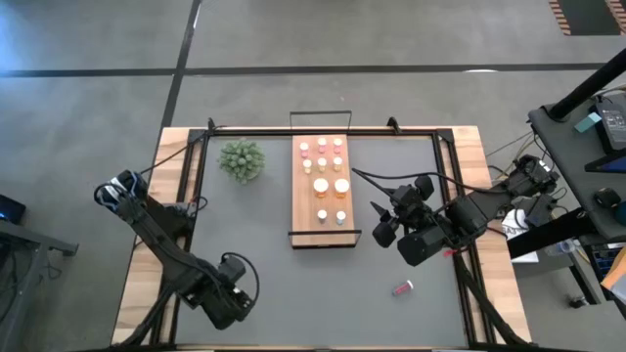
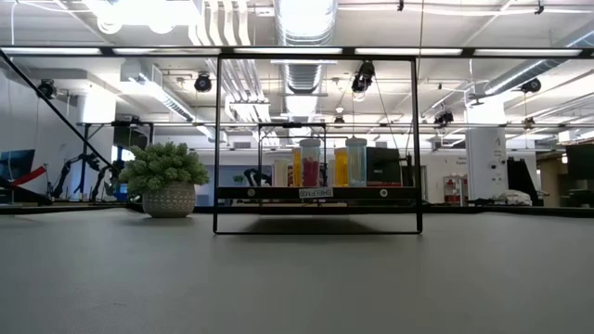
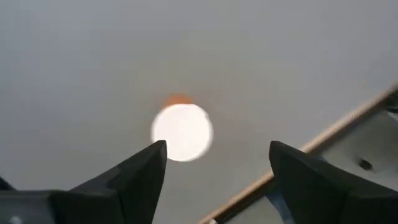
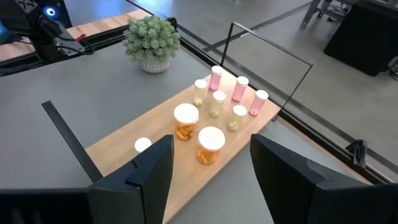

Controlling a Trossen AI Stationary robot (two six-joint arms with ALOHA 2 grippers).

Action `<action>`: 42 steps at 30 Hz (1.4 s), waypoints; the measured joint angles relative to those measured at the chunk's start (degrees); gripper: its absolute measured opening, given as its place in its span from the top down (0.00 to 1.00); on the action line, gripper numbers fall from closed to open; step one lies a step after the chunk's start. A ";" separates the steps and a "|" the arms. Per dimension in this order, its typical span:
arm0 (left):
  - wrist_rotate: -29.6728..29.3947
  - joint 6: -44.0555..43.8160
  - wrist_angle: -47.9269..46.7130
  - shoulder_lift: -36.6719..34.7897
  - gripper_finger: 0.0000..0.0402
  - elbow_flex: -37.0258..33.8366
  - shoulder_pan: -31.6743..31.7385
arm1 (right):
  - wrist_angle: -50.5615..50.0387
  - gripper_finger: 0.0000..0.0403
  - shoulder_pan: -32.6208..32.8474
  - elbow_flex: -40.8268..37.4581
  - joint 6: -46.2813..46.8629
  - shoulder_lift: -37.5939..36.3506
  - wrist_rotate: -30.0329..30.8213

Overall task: Pick and place medicine bottles onto shelf by color
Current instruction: Put the orange pill bottle aligned with the other orange pill bottles on the shelf

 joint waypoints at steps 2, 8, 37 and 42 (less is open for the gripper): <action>1.05 -1.20 0.07 0.02 0.33 -1.69 -0.15 | 0.00 0.50 -0.02 0.01 0.00 0.00 0.01; 1.27 -1.74 1.10 0.02 0.33 -4.93 -0.40 | 0.02 0.50 0.00 0.01 0.00 0.00 0.00; 2.68 -4.37 13.51 0.04 0.45 -13.90 -0.40 | 0.13 0.50 -0.01 0.01 0.00 0.00 0.00; 2.76 -4.37 14.24 0.04 0.54 -13.87 -0.37 | 0.13 0.50 -0.02 0.01 0.00 0.00 0.02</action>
